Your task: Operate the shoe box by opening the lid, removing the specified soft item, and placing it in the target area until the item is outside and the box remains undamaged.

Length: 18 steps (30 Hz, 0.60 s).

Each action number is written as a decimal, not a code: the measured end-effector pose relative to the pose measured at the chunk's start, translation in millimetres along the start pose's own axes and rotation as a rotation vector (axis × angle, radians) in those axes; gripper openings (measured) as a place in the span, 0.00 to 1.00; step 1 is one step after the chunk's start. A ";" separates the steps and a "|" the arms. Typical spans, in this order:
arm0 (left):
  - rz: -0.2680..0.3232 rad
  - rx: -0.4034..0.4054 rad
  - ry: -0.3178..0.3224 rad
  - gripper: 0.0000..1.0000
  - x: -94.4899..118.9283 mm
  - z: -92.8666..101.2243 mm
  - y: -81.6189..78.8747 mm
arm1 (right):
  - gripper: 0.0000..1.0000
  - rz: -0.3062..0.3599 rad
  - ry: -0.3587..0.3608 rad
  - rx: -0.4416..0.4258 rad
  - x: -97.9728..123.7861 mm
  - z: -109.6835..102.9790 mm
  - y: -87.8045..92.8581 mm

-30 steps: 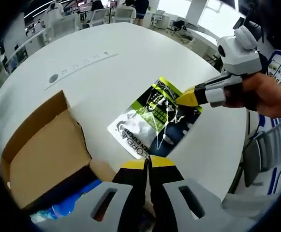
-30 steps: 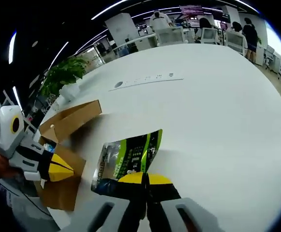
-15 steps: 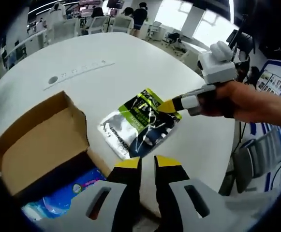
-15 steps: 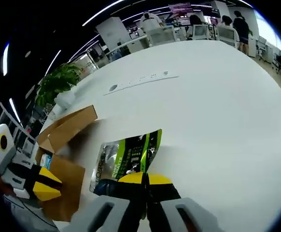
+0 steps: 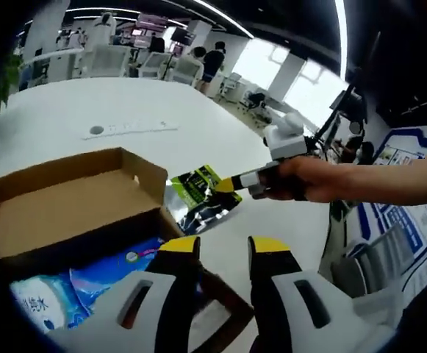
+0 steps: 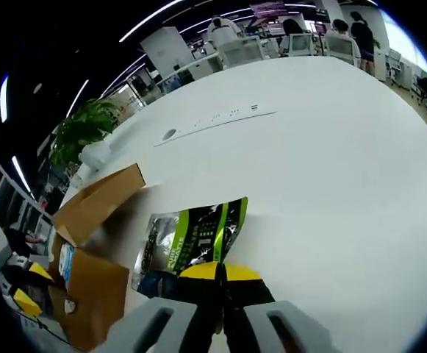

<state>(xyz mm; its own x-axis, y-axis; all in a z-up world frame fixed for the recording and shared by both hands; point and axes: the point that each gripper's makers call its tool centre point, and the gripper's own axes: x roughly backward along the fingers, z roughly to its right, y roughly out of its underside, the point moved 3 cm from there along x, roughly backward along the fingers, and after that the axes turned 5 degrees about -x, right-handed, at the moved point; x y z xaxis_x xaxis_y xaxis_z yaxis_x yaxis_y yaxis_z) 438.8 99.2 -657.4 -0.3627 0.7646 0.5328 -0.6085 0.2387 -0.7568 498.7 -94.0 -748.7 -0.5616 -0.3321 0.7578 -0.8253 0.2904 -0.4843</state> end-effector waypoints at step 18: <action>0.054 0.101 -0.109 0.29 50.6 -33.9 30.6 | 0.00 -0.026 0.013 0.063 -12.8 -4.9 -5.0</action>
<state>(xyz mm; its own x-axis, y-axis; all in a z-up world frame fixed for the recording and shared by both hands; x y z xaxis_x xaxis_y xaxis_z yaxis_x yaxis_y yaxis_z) 425.8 165.6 -666.5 -0.4680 0.7039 0.5343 -0.6516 0.1336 -0.7467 510.3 -86.8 -753.8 -0.5395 -0.3270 0.7759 -0.8419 0.2248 -0.4907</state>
